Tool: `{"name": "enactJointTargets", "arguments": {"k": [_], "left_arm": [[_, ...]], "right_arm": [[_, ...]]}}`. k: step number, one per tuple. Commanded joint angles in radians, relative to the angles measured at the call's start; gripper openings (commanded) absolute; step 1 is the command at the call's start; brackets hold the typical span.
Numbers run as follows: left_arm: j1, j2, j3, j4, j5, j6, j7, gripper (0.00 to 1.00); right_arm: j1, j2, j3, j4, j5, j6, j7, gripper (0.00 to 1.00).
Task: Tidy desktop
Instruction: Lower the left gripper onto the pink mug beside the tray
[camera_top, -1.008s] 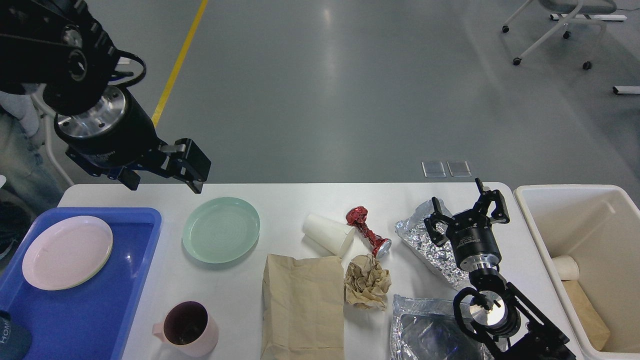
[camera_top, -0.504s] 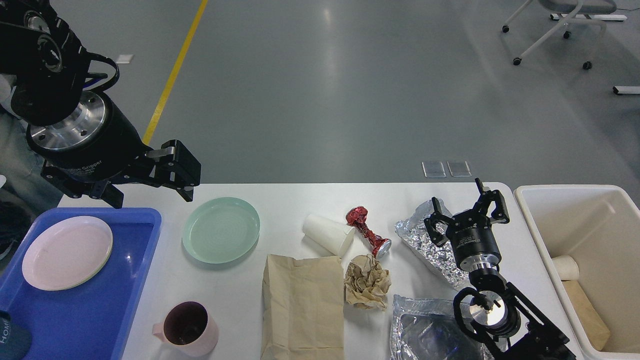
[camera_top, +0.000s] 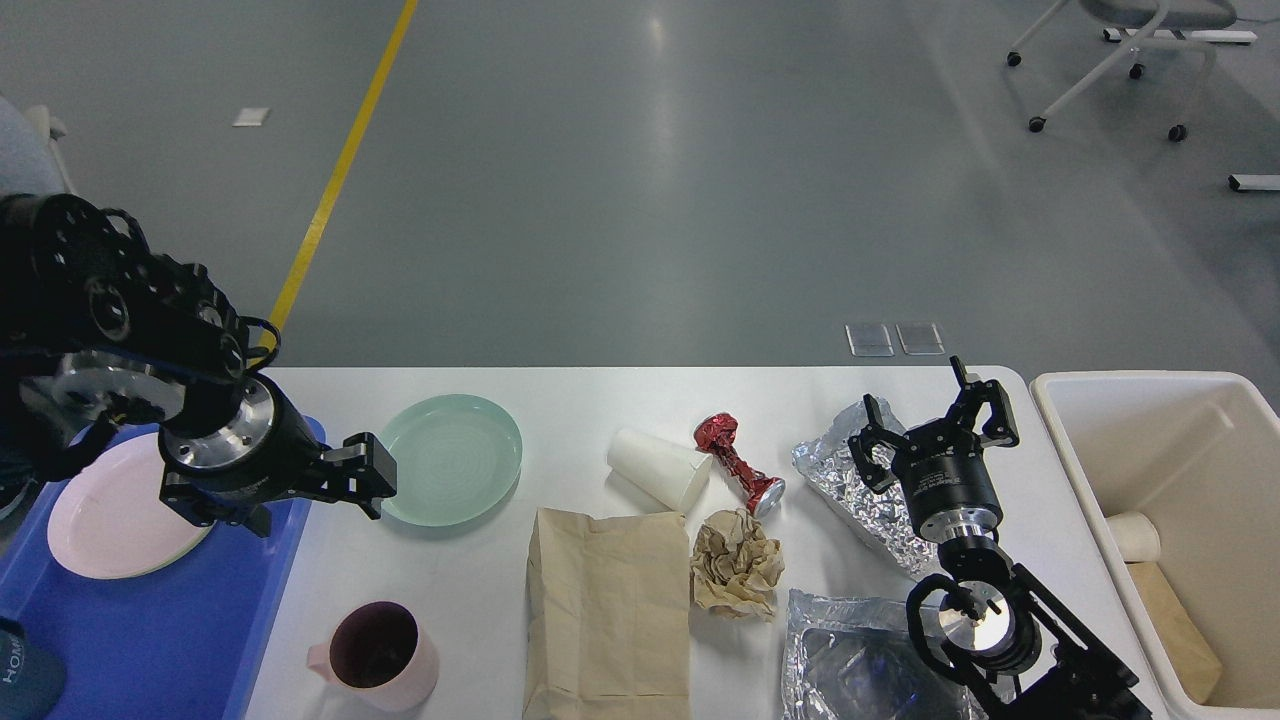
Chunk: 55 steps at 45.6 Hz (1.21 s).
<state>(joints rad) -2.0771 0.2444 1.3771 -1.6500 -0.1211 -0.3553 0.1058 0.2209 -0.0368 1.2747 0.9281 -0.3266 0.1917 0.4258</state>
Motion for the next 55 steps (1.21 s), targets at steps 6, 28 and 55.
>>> {"name": "enactJointTargets", "arguments": {"k": [6,28,55], "left_arm": [[0.143,0.009,-0.145,0.038,0.432,0.009,0.026,0.93],[0.339,0.058,-0.188,0.082,0.664,0.016,0.018,0.83],[0.532,-0.010,-0.188,0.262,0.661,0.058,0.028,0.36]], "right_arm": [[0.000,0.000,0.000,0.000,0.000,0.000,-0.001,1.00],[0.000,0.000,0.000,0.000,0.000,0.000,-0.001,1.00],[0.000,0.000,0.000,0.000,0.000,0.000,-0.001,1.00]]}}
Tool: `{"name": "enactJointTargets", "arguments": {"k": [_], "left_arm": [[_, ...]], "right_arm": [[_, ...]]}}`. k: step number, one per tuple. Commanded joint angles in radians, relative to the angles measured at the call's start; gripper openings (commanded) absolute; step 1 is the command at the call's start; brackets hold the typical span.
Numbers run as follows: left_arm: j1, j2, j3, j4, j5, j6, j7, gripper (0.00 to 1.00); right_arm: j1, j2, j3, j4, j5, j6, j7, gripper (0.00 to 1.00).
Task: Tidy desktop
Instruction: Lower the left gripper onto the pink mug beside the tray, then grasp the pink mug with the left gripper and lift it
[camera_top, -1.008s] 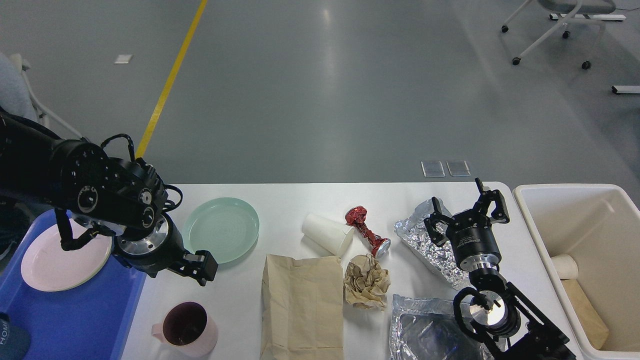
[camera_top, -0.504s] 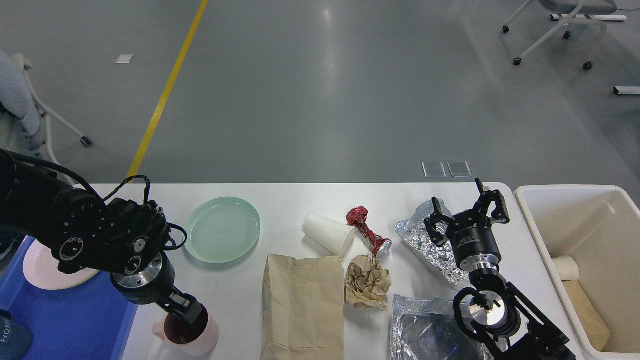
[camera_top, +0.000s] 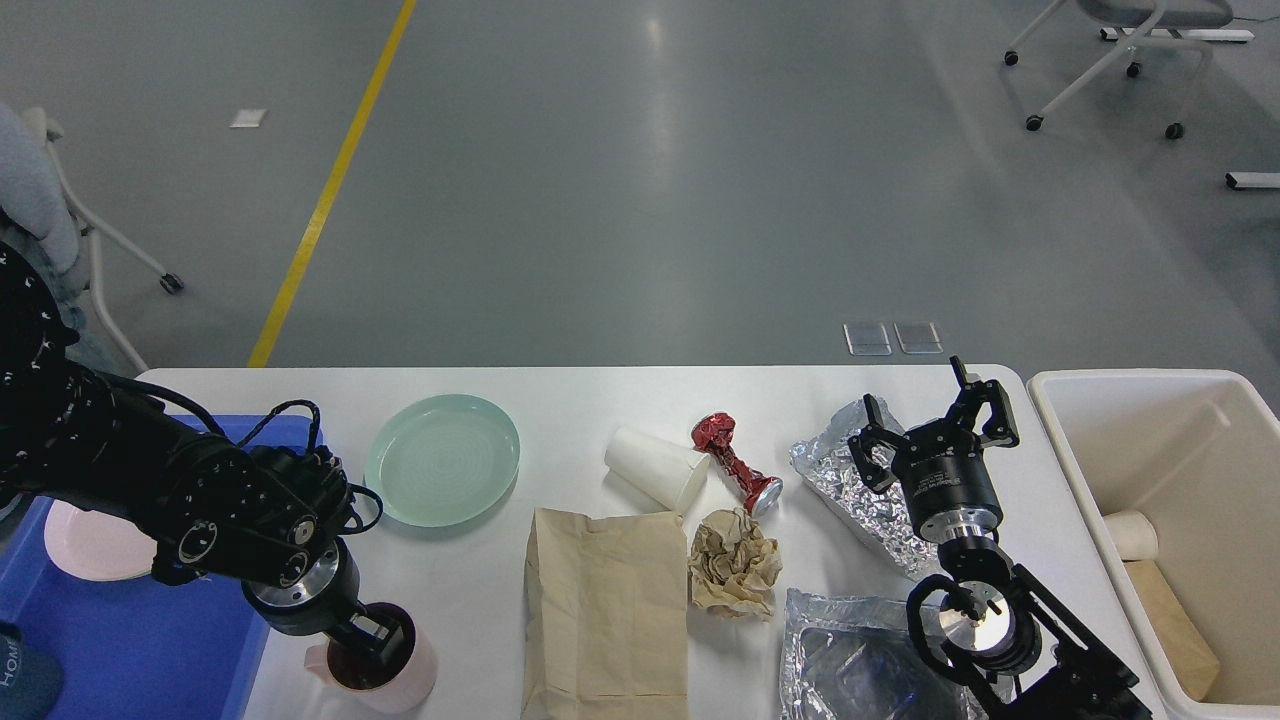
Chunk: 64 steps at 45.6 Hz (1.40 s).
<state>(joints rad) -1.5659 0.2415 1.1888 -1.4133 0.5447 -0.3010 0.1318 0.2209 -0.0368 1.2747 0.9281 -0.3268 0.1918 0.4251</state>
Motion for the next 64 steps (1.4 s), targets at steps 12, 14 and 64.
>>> {"name": "enactJointTargets", "arguments": {"k": [12,14,64], "left_arm": [[0.073,-0.008,-0.028,0.073,-0.020,0.020,0.014,0.13],[0.078,-0.007,-0.029,0.079,-0.022,0.031,0.025,0.11],[-0.894,0.095,0.215,-0.274,-0.454,-0.478,0.009,0.00]], "right_arm": [[0.000,0.000,0.000,0.000,0.000,0.000,0.000,1.00],[0.000,0.000,0.000,0.000,0.000,0.000,0.000,1.00],[0.000,0.000,0.000,0.000,0.000,0.000,0.001,1.00]]}}
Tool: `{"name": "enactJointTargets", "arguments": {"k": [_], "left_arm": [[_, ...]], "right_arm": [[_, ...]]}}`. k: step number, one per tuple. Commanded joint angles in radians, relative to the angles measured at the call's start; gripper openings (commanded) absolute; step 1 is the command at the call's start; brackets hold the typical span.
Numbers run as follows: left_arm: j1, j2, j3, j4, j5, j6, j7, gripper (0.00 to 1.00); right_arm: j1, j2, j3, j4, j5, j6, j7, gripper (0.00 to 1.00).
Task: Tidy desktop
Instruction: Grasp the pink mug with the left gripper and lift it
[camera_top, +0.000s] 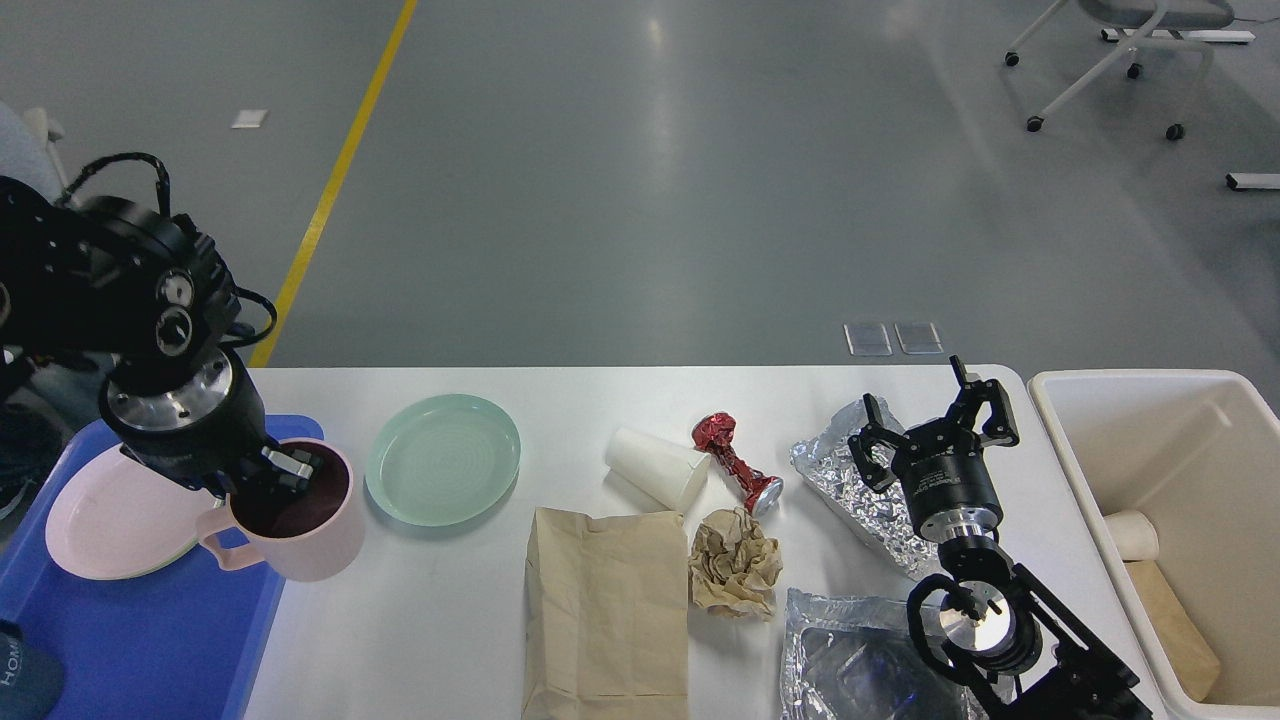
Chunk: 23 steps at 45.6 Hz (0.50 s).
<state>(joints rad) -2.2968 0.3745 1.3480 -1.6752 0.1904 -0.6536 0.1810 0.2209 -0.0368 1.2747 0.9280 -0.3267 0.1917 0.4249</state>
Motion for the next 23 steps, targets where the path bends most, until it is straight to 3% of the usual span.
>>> {"name": "enactJointTargets", "arguments": {"k": [1,6,11,23], "left_arm": [[-0.191,-0.043,0.063,-0.015,-0.115,-0.155,-0.052,0.00],[-0.325,-0.086,0.103,-0.020,-0.169,-0.305,-0.146,0.00],[-0.444,-0.123,0.175,-0.023,-0.184,-0.306,-0.259,0.00],[-0.461,-0.083,0.290,0.000,-0.163,-0.306,-0.259,0.00]], "right_arm": [[0.000,0.000,0.000,0.000,0.000,0.000,0.000,1.00],[0.000,0.000,0.000,0.000,0.000,0.000,0.002,1.00],[0.000,0.000,0.000,0.000,0.000,0.000,0.000,1.00],[0.000,0.000,0.000,0.000,0.000,0.000,0.000,1.00]]}}
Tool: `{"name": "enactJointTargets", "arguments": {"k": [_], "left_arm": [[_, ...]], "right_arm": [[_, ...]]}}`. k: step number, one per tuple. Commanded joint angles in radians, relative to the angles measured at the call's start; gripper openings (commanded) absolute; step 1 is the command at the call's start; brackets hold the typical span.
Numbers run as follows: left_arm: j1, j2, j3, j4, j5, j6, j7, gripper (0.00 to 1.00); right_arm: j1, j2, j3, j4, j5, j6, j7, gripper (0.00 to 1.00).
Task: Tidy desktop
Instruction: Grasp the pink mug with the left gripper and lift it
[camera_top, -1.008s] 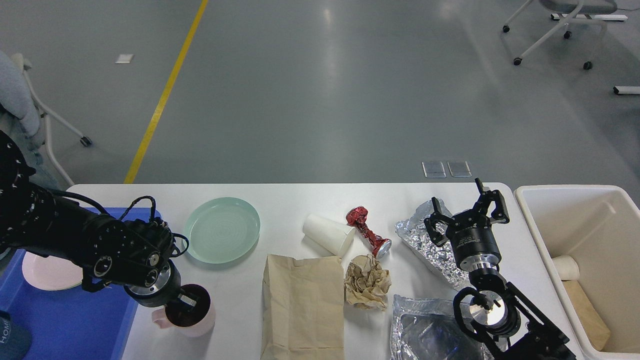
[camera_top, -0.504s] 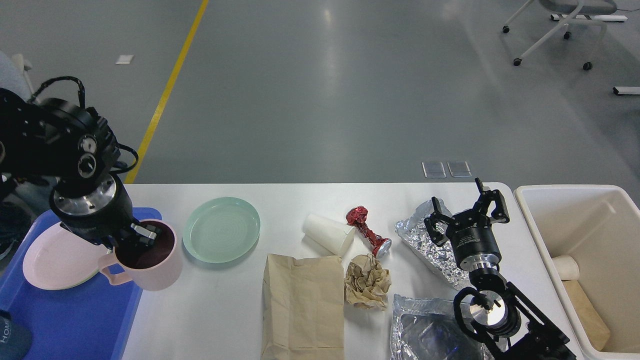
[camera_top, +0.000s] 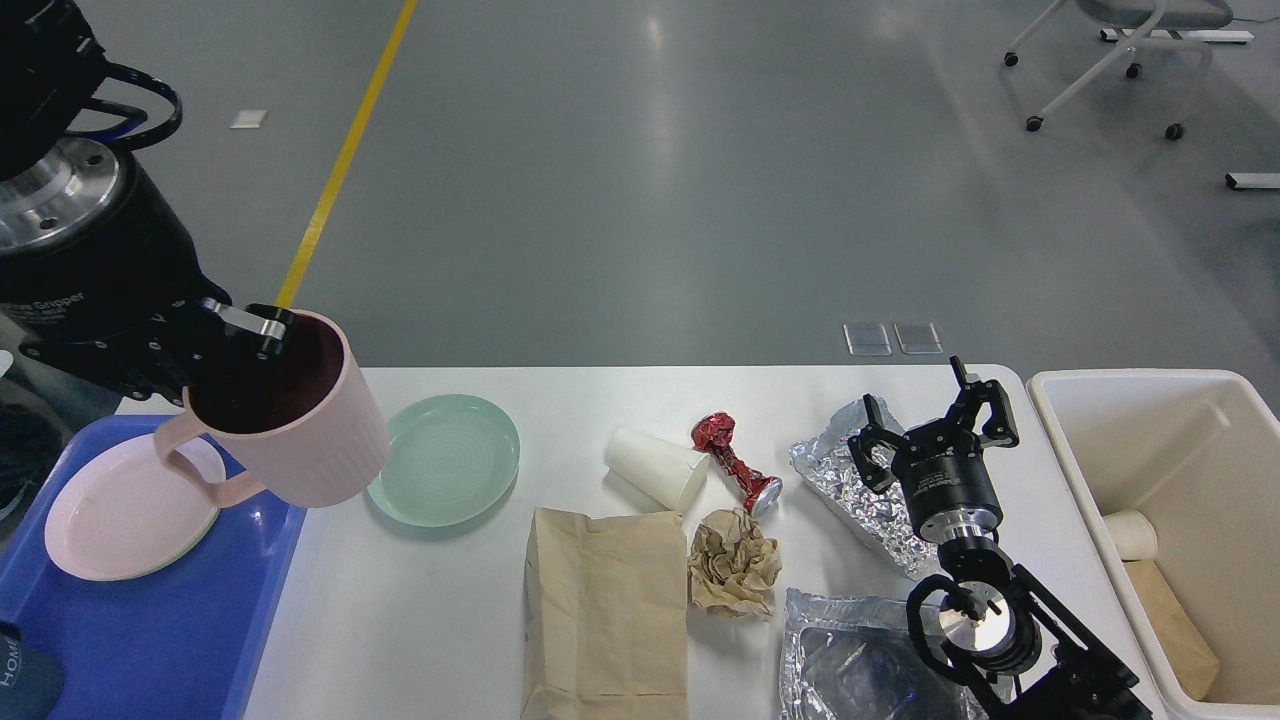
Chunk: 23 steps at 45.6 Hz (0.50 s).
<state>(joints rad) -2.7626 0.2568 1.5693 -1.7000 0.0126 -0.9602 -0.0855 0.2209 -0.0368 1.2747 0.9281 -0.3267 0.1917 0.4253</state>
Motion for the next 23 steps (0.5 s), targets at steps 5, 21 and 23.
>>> {"name": "enactJointTargets", "arguments": {"k": [5,21,23], "left_arm": [[0.055,0.154,0.121,0.066,0.082,0.000,0.039,0.00],[0.417,0.507,0.175,0.397,0.305,0.000,0.035,0.02],[0.495,0.538,0.160,0.450,0.303,0.000,0.030,0.01]], "right_arm": [[0.000,0.000,0.000,0.000,0.000,0.000,0.001,1.00],[0.000,0.000,0.000,0.000,0.000,0.000,0.000,1.00],[0.000,0.000,0.000,0.000,0.000,0.000,0.000,1.00]]}}
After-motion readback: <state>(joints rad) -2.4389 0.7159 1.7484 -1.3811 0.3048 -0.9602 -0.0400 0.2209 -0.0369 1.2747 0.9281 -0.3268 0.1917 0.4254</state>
